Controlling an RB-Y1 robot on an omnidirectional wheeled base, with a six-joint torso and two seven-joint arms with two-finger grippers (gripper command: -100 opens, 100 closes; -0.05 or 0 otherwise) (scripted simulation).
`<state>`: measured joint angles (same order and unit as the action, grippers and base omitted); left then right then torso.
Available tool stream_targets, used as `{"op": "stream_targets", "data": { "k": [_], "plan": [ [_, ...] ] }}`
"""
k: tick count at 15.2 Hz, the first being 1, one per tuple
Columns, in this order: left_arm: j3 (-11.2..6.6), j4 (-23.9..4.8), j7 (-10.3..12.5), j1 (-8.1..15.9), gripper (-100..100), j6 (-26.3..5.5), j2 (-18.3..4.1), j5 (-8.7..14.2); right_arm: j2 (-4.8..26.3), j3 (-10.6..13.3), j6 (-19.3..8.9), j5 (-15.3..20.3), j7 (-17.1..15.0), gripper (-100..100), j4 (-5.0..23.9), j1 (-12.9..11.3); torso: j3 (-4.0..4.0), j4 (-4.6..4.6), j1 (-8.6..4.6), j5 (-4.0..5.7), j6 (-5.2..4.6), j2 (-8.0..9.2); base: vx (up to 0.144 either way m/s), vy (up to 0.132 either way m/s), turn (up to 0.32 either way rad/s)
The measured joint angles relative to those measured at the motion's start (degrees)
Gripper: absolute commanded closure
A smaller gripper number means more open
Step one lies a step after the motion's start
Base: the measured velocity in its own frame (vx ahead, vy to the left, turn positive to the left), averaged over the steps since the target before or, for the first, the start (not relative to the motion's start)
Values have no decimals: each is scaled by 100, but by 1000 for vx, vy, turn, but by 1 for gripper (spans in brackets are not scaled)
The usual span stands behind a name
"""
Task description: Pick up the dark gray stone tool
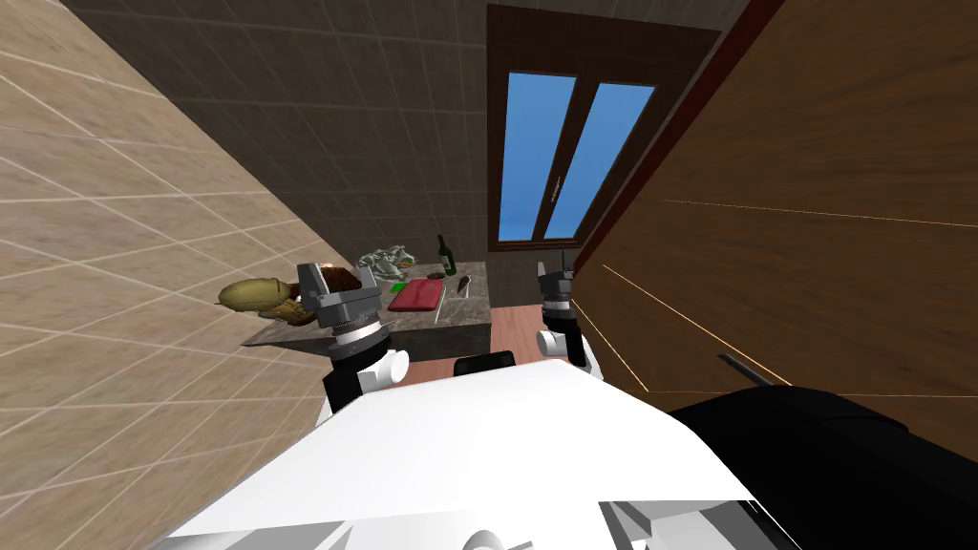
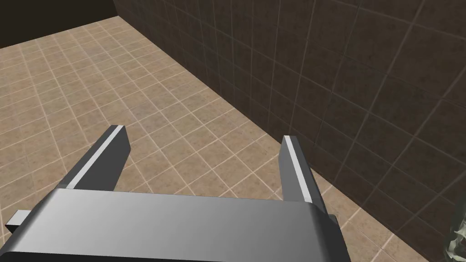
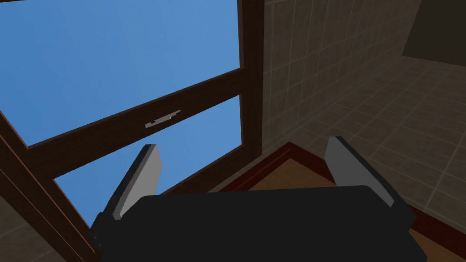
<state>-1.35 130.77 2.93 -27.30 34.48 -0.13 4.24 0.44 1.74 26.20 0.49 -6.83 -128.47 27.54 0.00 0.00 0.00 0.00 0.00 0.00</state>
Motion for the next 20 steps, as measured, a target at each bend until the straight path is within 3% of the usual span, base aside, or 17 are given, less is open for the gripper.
{"op": "stream_targets", "data": {
  "k": [6, 11, 20],
  "plan": [
    [-118, -43, 54, 43, -100, -235, -625, 87, -1, 1, 0, 0, 0, 0, 0, -1, -10, -4, -44, 9, -1, 17, -41, -90, -19],
    [-404, -191, 183, 170, -100, -834, -1164, 292, -3, 3, 0, 0, 0, 0, 0, -1, -4, -1, -110, 23, -2, 6, -22, -234, -28],
    [-790, -408, 368, 296, -100, -1728, -1487, 585, -2, 2, 0, 0, 0, 0, 0, 0, 3, 1, -59, 13, -1, -5, -10, -157, -21]
  ]
}}
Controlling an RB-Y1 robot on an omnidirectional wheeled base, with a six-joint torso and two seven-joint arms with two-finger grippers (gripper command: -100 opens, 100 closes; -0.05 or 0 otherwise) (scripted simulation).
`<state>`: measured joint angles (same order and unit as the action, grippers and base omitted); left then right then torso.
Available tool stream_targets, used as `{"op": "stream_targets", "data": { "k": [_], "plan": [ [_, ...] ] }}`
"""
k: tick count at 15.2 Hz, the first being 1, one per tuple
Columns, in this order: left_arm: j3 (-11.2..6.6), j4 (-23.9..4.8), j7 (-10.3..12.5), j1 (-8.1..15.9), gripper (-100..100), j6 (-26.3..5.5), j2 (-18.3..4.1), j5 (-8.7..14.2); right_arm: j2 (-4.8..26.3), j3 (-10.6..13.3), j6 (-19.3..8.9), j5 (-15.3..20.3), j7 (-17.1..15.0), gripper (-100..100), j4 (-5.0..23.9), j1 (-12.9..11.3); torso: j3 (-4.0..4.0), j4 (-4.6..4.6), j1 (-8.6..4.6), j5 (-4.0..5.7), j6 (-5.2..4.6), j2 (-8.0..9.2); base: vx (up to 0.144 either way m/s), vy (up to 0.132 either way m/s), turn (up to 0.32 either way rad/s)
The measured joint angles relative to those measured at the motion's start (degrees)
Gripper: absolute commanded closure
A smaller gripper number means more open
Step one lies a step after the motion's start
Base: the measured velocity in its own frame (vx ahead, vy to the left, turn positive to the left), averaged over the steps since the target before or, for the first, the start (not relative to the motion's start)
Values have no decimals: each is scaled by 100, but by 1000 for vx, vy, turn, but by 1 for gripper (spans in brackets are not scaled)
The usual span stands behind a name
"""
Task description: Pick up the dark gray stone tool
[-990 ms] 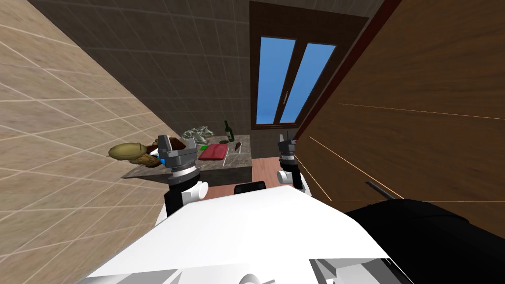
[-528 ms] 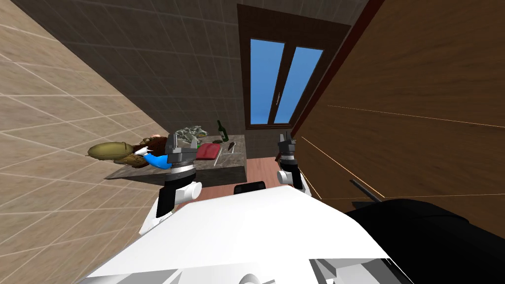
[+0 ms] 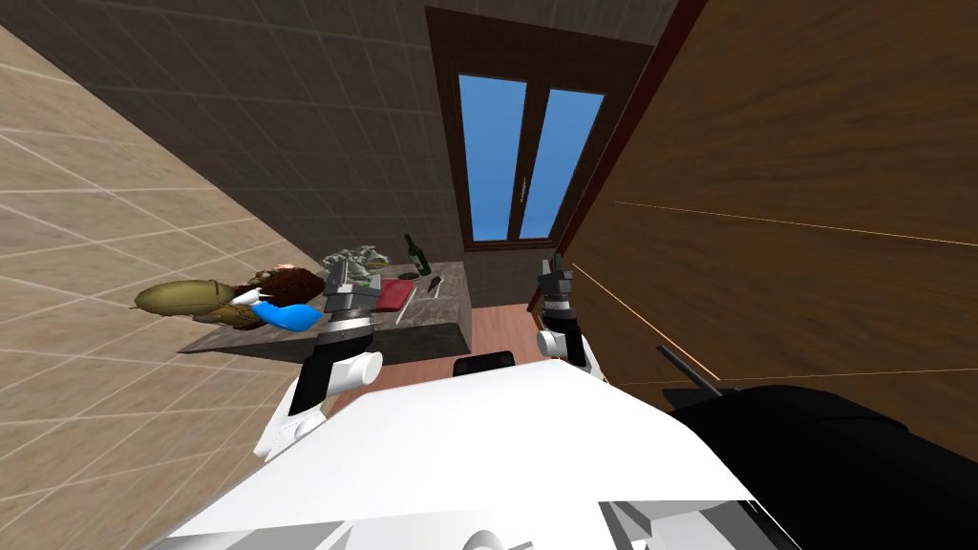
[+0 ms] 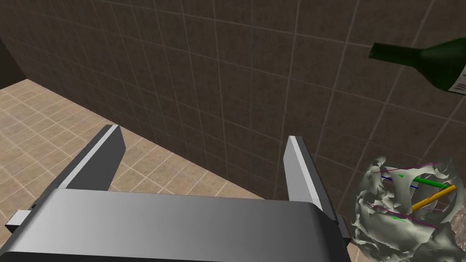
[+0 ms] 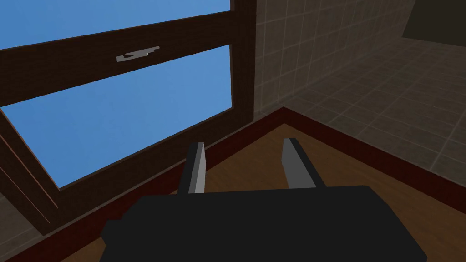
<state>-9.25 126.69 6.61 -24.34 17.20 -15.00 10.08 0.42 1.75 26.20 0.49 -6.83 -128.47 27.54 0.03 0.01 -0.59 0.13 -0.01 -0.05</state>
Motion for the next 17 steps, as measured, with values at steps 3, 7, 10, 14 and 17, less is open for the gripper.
{"op": "stream_targets", "data": {
  "k": [3, 7, 10, 14, 17],
  "plan": [
    [-139, -22, 68, 18, -100, -320, -59, 103, 0, 0, 0, 0, 0, 0, 0, 0, 2, 1, -3, 1, 1, -3, 23, -148, -23],
    [-307, -159, 142, 122, -100, -732, -97, 229, 0, 0, 0, 0, 0, 0, 0, 0, 2, 1, 3, 0, 0, -3, 25, -133, -21],
    [-450, -203, 211, 138, -100, -1050, -106, 339, 0, 0, 0, 0, 0, 0, 0, 1, 7, 3, 5, -1, 0, -13, 55, -119, -19],
    [-634, -276, 294, 176, -100, -1488, -91, 478, 0, 0, 0, 0, 0, 0, 0, 1, 13, 5, 7, -2, 0, -23, 67, -117, -21],
    [-774, -361, 373, 180, -100, -1784, -94, 595, 1, -1, 0, 0, 0, 0, 0, 1, 17, 7, 15, -3, 0, -29, 84, -93, -22]
  ]
}}
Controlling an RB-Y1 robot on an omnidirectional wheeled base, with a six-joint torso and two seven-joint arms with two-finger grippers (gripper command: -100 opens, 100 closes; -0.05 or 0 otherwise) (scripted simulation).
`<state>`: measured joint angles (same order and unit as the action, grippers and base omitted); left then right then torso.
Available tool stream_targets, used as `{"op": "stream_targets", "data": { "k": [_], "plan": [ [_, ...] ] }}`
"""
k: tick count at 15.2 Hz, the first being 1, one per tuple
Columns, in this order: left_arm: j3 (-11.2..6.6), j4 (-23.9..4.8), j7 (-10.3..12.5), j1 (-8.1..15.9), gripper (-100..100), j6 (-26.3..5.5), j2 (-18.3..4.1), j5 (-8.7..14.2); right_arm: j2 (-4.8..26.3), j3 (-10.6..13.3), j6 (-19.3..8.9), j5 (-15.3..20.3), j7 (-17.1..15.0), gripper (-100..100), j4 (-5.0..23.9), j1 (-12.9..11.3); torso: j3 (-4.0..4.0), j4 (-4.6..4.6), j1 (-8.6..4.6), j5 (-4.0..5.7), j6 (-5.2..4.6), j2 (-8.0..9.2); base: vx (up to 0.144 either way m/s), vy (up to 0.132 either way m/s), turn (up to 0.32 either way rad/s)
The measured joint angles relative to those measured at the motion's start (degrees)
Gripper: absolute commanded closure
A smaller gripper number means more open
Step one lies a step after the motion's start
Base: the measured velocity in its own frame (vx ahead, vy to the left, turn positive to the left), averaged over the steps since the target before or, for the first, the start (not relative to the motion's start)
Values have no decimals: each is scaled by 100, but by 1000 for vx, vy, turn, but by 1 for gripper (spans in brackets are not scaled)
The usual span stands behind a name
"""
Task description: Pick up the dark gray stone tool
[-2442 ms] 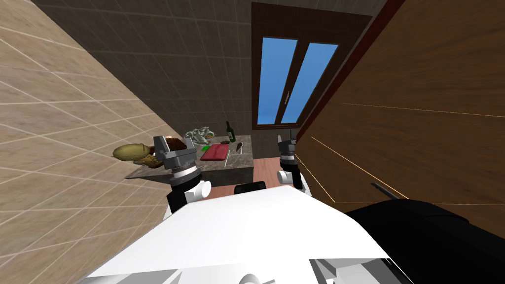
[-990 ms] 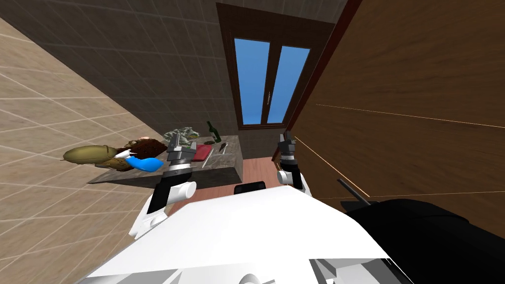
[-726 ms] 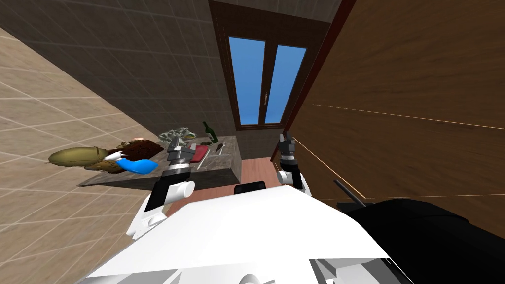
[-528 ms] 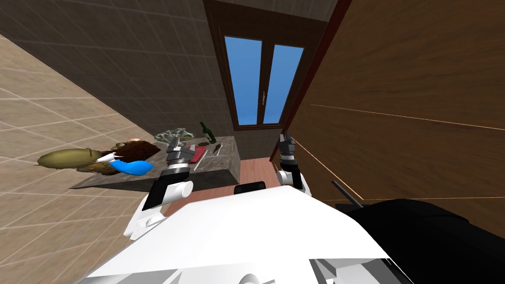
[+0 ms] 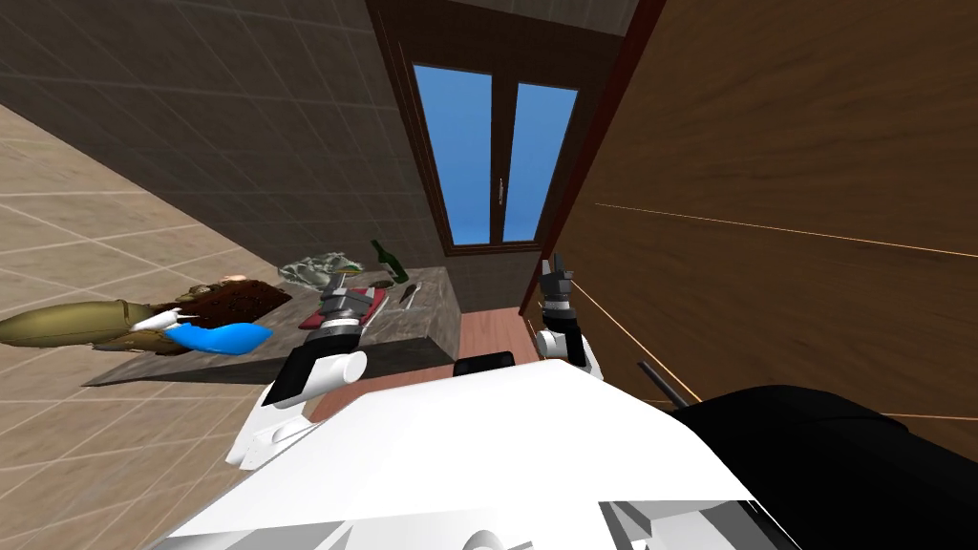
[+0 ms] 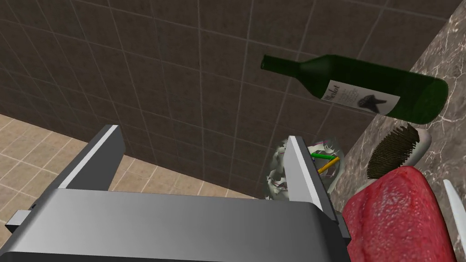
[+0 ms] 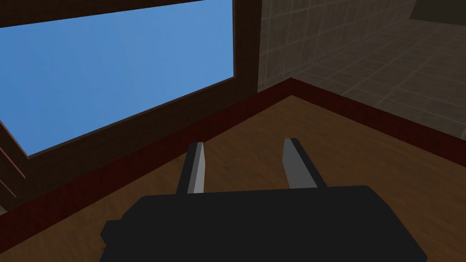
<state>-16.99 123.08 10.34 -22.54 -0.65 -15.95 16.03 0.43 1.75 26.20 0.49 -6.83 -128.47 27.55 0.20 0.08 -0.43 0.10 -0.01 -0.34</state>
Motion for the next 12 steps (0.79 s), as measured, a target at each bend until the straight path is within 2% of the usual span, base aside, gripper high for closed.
{"op": "stream_targets", "data": {
  "k": [5, 12],
  "plan": [
    [-211, -144, 92, 68, -100, -562, 95, 162, 0, 0, 0, 0, 0, 0, 0, 0, 5, 2, 11, -3, 0, -9, 102, -71, -19],
    [-502, -295, 224, 129, -100, -1321, 278, 365, 1, -1, 0, 0, 0, 0, 0, 1, 9, 4, 29, -7, 1, -16, 116, -41, -19]
  ]
}}
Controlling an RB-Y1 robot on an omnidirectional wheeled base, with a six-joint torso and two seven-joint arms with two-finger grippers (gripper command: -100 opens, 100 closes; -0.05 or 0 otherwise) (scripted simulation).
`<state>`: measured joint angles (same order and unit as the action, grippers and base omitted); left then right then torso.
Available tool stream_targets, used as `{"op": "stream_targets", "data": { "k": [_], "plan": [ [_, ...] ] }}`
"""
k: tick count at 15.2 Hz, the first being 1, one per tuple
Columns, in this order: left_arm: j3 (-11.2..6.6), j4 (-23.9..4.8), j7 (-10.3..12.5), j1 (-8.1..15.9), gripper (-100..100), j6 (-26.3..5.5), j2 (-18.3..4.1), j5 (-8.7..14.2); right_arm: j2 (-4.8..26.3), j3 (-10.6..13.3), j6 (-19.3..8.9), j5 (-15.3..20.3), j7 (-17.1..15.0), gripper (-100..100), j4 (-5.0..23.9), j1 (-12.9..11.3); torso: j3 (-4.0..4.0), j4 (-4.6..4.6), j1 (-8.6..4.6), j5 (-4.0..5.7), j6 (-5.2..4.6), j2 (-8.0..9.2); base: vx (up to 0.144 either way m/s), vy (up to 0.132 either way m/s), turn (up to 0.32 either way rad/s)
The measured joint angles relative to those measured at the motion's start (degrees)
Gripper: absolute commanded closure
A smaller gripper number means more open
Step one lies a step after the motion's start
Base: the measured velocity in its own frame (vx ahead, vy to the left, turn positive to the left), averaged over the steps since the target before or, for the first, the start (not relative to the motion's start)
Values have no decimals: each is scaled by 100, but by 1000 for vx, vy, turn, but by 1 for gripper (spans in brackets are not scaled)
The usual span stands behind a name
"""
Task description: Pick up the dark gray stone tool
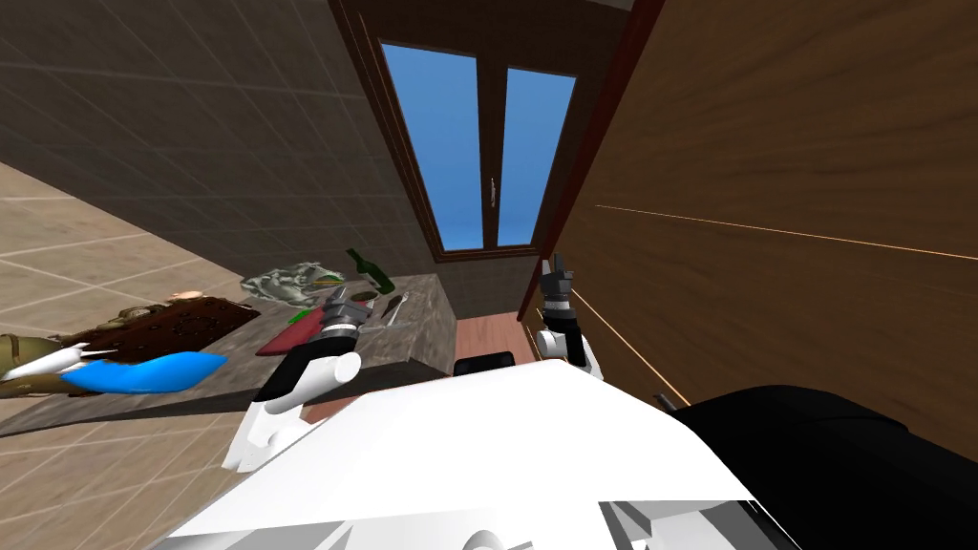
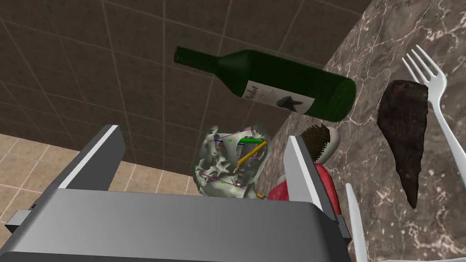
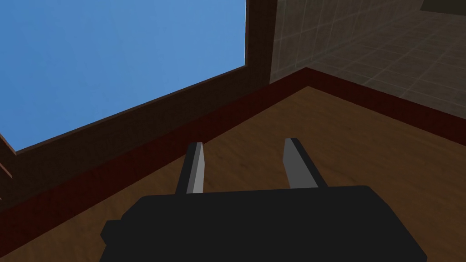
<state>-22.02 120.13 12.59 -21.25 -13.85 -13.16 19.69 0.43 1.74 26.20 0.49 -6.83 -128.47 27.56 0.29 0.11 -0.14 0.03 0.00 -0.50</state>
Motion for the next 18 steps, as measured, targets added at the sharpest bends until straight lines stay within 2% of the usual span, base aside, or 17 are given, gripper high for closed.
{"op": "stream_targets", "data": {
  "k": [10, 13, 16, 18],
  "plan": [
    [-379, -345, 194, 23, -100, -902, 230, 320, 0, 0, 0, 0, 0, 0, 0, 0, 1, 1, 11, -2, 0, -2, 123, -15, -13],
    [-457, -389, 232, -14, -100, -1140, 377, 373, 1, -1, 0, 0, 0, 0, 0, 0, -2, -1, 18, -4, 0, 5, 111, 12, -11],
    [-579, -493, 297, -60, -100, -1512, 578, 465, 0, 0, 0, 0, 0, 0, 0, 1, 6, 2, 10, -3, 0, -12, 162, -14, -13],
    [-639, -721, 327, -51, -100, -1676, 653, 558, 0, 0, 0, 0, 0, 0, 0, 0, 9, 4, 15, -4, 1, -14, 126, 19, -2]
  ]
}}
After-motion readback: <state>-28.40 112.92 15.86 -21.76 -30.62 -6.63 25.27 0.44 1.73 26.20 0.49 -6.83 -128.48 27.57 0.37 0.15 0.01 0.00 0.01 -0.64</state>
